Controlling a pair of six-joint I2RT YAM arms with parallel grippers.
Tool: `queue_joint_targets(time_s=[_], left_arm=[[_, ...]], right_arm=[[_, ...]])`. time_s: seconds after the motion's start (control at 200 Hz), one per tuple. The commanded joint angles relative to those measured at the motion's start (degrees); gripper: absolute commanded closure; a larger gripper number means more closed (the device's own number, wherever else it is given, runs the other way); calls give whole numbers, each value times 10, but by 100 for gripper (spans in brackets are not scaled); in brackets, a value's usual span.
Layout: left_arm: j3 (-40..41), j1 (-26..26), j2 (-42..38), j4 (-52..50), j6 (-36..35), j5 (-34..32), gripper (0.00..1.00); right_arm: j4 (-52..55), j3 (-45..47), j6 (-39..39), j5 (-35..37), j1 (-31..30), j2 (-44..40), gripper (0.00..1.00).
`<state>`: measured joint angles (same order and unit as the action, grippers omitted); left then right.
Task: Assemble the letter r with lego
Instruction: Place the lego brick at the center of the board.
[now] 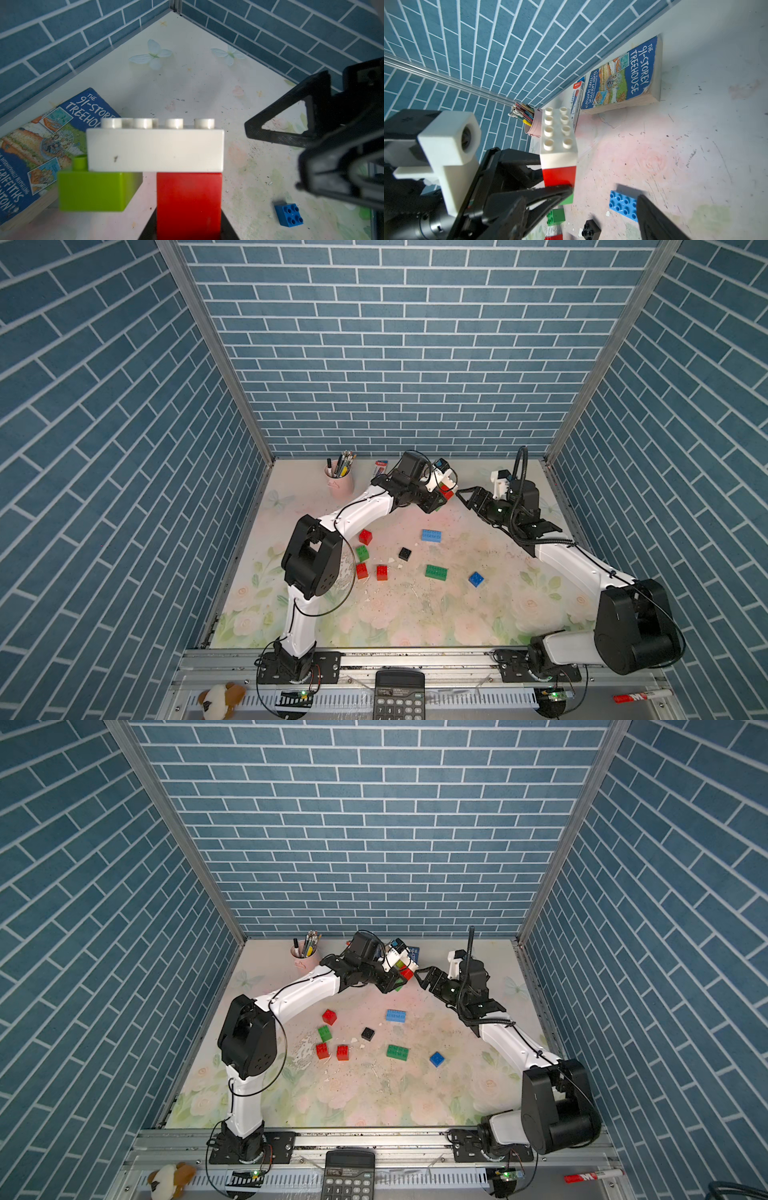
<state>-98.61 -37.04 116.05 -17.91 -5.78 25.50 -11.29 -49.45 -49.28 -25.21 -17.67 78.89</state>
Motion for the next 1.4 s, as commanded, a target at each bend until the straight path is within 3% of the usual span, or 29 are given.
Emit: queue_joint_targets(time_s=[0.0, 0.76, 1.395], left_arm=[[7, -7, -17, 32, 14, 6, 66], [-1, -36, -26, 66, 37, 18, 63], [6, -56, -35, 70, 38, 22, 60]], right_arm=[[-29, -7, -18, 13, -9, -4, 18], [-25, -25, -4, 68, -33, -10, 33], [-20, -32, 11, 82, -33, -14, 55]])
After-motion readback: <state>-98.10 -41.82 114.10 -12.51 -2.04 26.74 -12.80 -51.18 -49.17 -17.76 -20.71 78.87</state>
